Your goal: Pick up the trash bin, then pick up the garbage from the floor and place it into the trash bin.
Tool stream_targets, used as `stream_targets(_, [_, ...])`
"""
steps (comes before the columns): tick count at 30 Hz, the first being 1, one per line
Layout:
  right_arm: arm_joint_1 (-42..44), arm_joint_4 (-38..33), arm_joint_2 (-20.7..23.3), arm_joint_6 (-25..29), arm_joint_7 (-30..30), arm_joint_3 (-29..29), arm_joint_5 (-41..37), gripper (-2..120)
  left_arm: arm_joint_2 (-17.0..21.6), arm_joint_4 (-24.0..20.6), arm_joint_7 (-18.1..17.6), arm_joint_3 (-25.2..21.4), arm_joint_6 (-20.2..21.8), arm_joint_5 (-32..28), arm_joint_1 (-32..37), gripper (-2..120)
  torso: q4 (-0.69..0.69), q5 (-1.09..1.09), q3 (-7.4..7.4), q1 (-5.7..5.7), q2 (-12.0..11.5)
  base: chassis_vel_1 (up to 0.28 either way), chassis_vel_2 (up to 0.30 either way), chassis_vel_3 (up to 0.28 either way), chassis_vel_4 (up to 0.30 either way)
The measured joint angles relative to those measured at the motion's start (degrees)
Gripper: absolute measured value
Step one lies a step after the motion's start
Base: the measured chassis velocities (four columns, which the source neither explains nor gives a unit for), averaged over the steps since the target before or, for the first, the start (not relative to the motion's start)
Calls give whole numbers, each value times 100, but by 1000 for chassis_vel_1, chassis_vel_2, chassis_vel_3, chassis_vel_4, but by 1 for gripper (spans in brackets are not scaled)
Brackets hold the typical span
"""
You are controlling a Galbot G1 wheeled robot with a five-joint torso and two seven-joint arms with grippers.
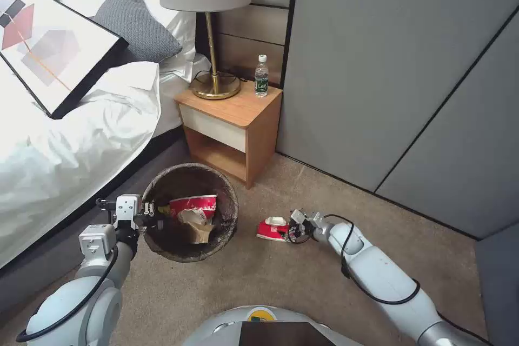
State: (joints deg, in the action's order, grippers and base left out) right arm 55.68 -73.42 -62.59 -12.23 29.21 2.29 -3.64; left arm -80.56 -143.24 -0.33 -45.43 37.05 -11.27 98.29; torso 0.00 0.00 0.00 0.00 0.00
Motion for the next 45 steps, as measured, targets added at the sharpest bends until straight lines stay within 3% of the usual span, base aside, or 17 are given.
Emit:
stream_targets(25, [-329, 1153, -753, 219, 32, 51, 217, 99, 41, 0, 1, 16, -14, 3, 11, 3, 0, -1, 0, 0, 0, 0, 0, 0, 0])
stream_targets(28, [-340, 1218, -788, 224, 59, 81, 217, 90, 40, 0, 1, 16, -16, 8, 11, 3, -1, -1, -1, 0, 0, 0, 0, 0, 0])
stream_targets(40, [-350, 1328, -880, 211, 64, 136, 213, 81, 56, 0, 2, 8, -17, -2, 14, 3, 0, 0, -1, 0, 0, 0, 0, 0, 0])
stream_targets(45, [-324, 1281, -880, 178, 53, 148, 215, 63, 67, 0, 2, 11, -19, -2, 15, 3, -1, -1, 0, 0, 0, 0, 0, 0, 0])
